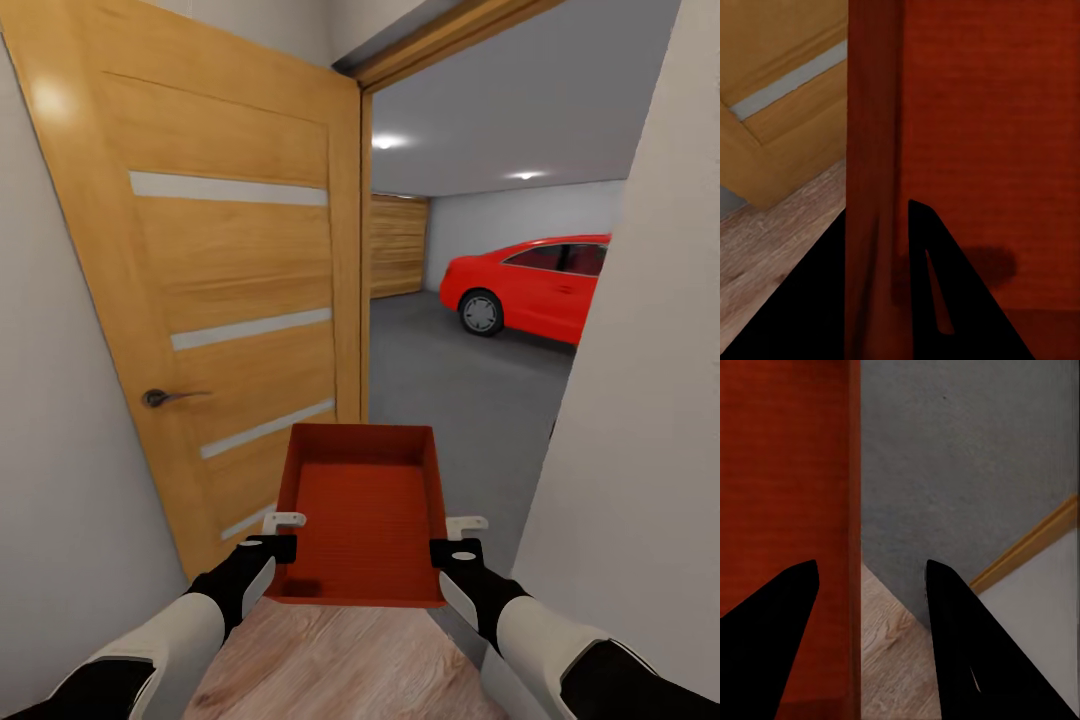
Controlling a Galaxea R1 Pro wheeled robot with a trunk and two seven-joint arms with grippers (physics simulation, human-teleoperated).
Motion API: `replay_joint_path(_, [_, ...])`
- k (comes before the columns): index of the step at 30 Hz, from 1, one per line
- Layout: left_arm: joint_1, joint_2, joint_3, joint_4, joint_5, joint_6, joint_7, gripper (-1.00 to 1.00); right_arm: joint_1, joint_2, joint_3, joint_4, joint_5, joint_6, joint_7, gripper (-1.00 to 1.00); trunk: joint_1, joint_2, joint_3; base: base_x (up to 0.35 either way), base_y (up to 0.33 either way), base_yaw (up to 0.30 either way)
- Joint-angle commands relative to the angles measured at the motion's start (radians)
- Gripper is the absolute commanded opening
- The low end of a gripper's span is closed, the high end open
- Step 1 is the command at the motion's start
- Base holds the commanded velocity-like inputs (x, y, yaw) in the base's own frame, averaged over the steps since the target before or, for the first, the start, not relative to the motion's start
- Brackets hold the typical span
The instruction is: Move the two storage containers from the living room to the garage. In the garage, place one container on the floor and stack the other container on top of it (either order is fine).
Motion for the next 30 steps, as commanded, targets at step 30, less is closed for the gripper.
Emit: replay_joint_path(30, [0.000,0.000,0.013,-0.002,-0.010,0.007,0.009,-1.00,-0.002,0.000,-0.027,-0.010,0.002,0.005,0.040,-1.00,0.001,-0.002,-0.002,0.238,0.211,-0.251])
